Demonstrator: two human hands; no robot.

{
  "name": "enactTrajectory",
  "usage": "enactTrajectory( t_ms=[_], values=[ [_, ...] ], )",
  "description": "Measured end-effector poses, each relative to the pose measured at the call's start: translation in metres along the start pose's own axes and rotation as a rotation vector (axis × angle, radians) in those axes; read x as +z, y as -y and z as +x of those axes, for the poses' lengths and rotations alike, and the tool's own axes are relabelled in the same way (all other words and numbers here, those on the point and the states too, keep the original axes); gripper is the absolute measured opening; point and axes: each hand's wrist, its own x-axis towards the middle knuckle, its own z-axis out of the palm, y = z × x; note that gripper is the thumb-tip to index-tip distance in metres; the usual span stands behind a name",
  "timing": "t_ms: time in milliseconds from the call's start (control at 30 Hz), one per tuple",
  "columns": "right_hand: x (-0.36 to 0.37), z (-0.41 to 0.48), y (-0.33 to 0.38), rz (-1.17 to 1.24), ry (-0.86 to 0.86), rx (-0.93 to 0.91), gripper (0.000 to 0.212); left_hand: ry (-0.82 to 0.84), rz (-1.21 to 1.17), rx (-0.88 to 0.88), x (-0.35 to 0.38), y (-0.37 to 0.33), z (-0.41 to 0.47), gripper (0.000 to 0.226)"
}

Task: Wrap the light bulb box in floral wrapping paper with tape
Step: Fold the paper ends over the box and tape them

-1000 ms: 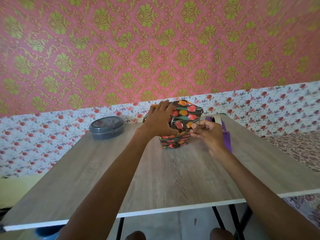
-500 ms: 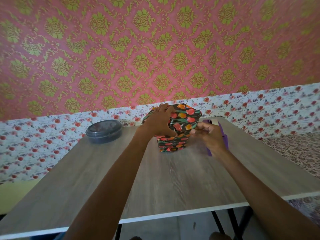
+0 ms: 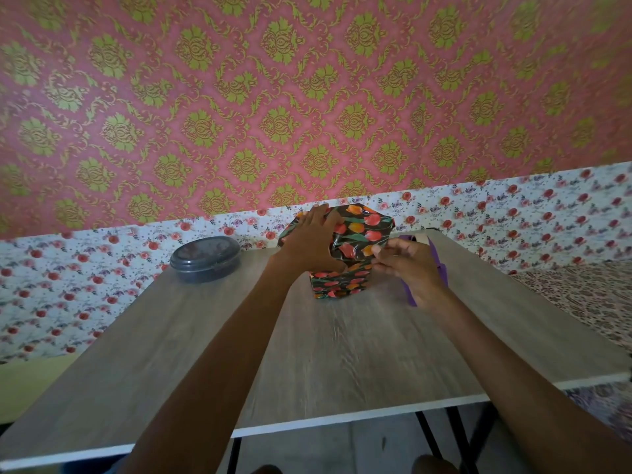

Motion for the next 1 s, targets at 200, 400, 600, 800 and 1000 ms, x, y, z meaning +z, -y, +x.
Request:
enactTrajectory(
  t_ms=[200,400,600,800,1000],
  values=[
    [0.011,0.003,0.008,-0.020,-0.157,0.016,0.022,-0.018,0.006,-0.011,0.007,0.000,-0.001,0.098],
    [-0.001,-0.004,0.008,-0.094,-0.077,-0.027,0.012,-0.053,-0.009,-0.038,0.008,-0.008,-0.004,0.096],
    [-0.054,0.001,-0.002,-0.799,-0.374,-0.138,0.030,-0.186,0.040,-0.058,0.015,-0.031,-0.014,0.097],
    [-0.098,0.026,-0.005,-0.914,-0.249,0.294,0.031,-0.240,0.057,-0.069,0.025,-0.041,-0.011,0.096],
    [-0.085,0.040,0.020,-0.356,-0.166,0.690,0.013,-0.263,0.038,-0.061,0.026,-0.038,-0.014,0.099]
  ],
)
